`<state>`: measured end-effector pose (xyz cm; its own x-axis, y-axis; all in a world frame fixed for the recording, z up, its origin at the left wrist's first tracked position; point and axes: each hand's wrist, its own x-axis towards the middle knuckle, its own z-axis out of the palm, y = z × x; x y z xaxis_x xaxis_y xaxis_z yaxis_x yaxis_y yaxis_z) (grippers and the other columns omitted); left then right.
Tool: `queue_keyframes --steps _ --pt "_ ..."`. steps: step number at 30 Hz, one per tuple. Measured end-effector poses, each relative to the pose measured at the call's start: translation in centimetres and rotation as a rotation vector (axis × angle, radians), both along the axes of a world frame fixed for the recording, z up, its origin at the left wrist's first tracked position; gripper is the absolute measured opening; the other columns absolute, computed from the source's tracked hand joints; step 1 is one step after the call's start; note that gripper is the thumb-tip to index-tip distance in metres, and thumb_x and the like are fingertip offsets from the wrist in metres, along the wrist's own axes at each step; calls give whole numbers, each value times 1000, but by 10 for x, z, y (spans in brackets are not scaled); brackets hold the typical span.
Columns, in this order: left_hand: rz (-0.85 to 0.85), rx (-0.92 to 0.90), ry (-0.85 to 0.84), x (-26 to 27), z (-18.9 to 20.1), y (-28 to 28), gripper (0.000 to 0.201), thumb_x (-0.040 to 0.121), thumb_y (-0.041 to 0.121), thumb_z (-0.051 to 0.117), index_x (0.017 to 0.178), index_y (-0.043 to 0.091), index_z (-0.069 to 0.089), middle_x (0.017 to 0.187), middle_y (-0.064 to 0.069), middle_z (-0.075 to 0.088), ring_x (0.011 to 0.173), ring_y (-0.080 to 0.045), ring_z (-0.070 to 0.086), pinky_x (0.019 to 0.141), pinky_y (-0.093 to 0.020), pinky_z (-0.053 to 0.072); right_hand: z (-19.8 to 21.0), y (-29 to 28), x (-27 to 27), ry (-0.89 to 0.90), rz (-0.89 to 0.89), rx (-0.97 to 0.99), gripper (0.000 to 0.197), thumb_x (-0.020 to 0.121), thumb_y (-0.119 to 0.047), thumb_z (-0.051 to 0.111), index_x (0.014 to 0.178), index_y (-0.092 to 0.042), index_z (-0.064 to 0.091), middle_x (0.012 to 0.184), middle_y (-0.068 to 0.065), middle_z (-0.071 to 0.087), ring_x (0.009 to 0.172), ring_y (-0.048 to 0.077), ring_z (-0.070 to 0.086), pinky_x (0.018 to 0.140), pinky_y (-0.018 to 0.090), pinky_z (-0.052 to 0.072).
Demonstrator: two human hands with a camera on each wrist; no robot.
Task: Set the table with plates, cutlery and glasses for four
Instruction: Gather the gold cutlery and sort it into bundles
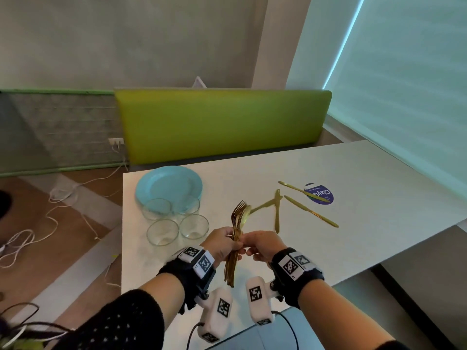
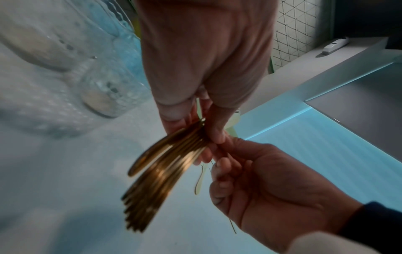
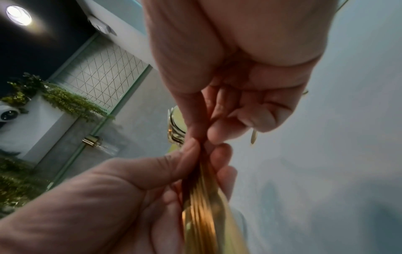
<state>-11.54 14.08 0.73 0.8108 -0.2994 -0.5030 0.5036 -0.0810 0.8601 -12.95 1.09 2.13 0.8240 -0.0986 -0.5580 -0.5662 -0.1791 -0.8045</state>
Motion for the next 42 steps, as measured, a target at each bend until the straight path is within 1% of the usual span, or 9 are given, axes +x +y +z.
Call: queue_keyframes --steps 10,15,17,20,24,28,35,38,42 --pt "-159 419 -123 -21 -31 45 22 82 -1 57 97 15 63 84 -7 65 75 -19 63 70 -29 52 -17 11 -6 86 361 -421 12 86 -29 65 89 -17 63 71 -9 61 58 8 50 51 18 41" --pt "-485 857 -271 -26 -48 74 33 85 7 57 117 10 62 117 -10 65 111 -24 59 81 -23 42 -20 -6 -6 142 321 -451 14 89 -25 63 94 -13 62 73 -5 61 59 9 51 52 20 43" --pt "-560 946 -294 -27 -56 83 33 88 6 51 118 9 62 115 -11 64 112 -25 58 79 -25 40 -21 -9 -4 158 307 -462 13 89 -23 62 95 -11 61 72 -4 60 57 10 50 50 20 42" --pt "-629 1020 -299 -28 -65 95 28 89 4 46 110 7 64 99 -10 58 105 -25 58 75 -24 35 -25 -10 -1 171 299 -482 13 90 -22 61 96 -10 61 72 -3 60 54 10 49 47 20 40" --pt "-707 1069 -301 -24 -68 106 17 87 0 45 95 7 59 105 -11 62 110 -26 57 84 -30 42 -32 -7 1 165 328 -512 12 90 -22 61 95 -11 62 73 -3 60 55 10 50 48 19 41" --pt "-719 1051 -343 -24 -72 109 24 84 -2 47 69 14 38 72 1 42 91 -24 52 71 -24 31 -37 -3 3 172 359 -529 17 90 -22 59 100 -10 64 85 1 62 57 10 51 49 19 42" --pt "-681 987 -357 -18 -72 118 33 81 7 66 114 12 64 103 -1 57 93 -11 49 63 -11 34 -42 -2 5 184 357 -524 16 90 -23 60 99 -9 64 83 0 62 57 10 51 49 19 42" --pt "-670 1029 -322 -14 -70 118 45 80 16 71 123 7 58 126 -9 57 114 -20 54 83 -19 43 -41 -2 6 182 349 -527 18 90 -23 60 100 -8 64 87 2 63 58 10 51 50 19 42" --pt "-637 1072 -281 -14 -67 118 53 80 25 73 127 6 55 130 -9 54 121 -23 52 97 -28 44 -39 -3 6 180 356 -538 25 91 -23 59 107 -5 64 91 3 63 59 10 52 49 18 43"
